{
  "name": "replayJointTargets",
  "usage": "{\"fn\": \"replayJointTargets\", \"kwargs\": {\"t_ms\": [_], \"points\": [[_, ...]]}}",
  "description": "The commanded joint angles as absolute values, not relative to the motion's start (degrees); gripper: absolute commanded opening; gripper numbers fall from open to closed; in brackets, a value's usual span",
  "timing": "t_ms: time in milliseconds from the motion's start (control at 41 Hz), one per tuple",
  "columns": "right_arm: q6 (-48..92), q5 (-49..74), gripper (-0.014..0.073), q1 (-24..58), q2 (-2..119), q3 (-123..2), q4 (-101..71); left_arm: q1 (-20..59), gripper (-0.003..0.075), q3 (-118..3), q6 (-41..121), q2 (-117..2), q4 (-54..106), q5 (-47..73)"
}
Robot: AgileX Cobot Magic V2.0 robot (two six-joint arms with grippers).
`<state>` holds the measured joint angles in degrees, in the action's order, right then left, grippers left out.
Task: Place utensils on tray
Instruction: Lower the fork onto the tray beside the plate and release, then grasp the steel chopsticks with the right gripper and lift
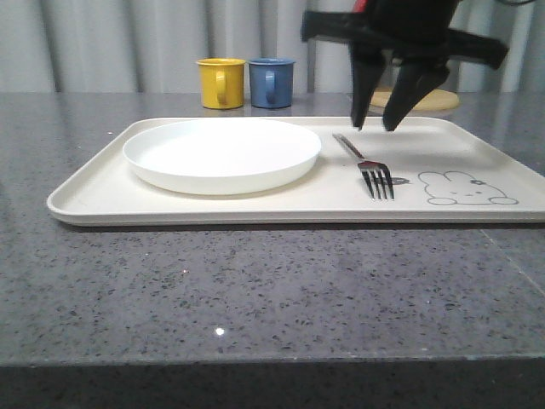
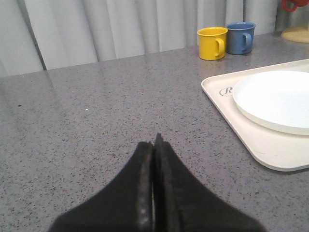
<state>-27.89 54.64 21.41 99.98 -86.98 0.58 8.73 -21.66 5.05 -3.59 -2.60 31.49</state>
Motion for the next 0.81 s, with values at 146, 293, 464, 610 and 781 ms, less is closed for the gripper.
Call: {"fn": "replayJointTargets", "kwargs": {"t_ms": [146,293,464,610,781], "points": [[-17.5,63.0,0.0288,9.8,92.0,-88.7,4.3,8.5,-0.0018,-23.1,4.5,-4.2,-2.5,26.8],[-11.0,67.2,0.0288,2.3,91.2,-88.0,4.3,8.5,-0.0018,-23.1,4.5,-4.2,-2.5,26.8],[-7.5,67.3,0.0288,-4.3,91.2,-85.3,4.3,8.5,-0.0018,-23.1,4.5,-4.2,-2.5,26.8],[-5.0,64.3,0.0288,-7.6,91.5,-81.8,4.3,8.5,-0.0018,-23.1,4.5,-4.2,-2.5,26.8],[-3.8,62.4,0.0288,-8.9,93.2,-80.7,4.2,8.5,-0.0018,-23.1,4.5,-4.2,-2.5,26.8]]}}
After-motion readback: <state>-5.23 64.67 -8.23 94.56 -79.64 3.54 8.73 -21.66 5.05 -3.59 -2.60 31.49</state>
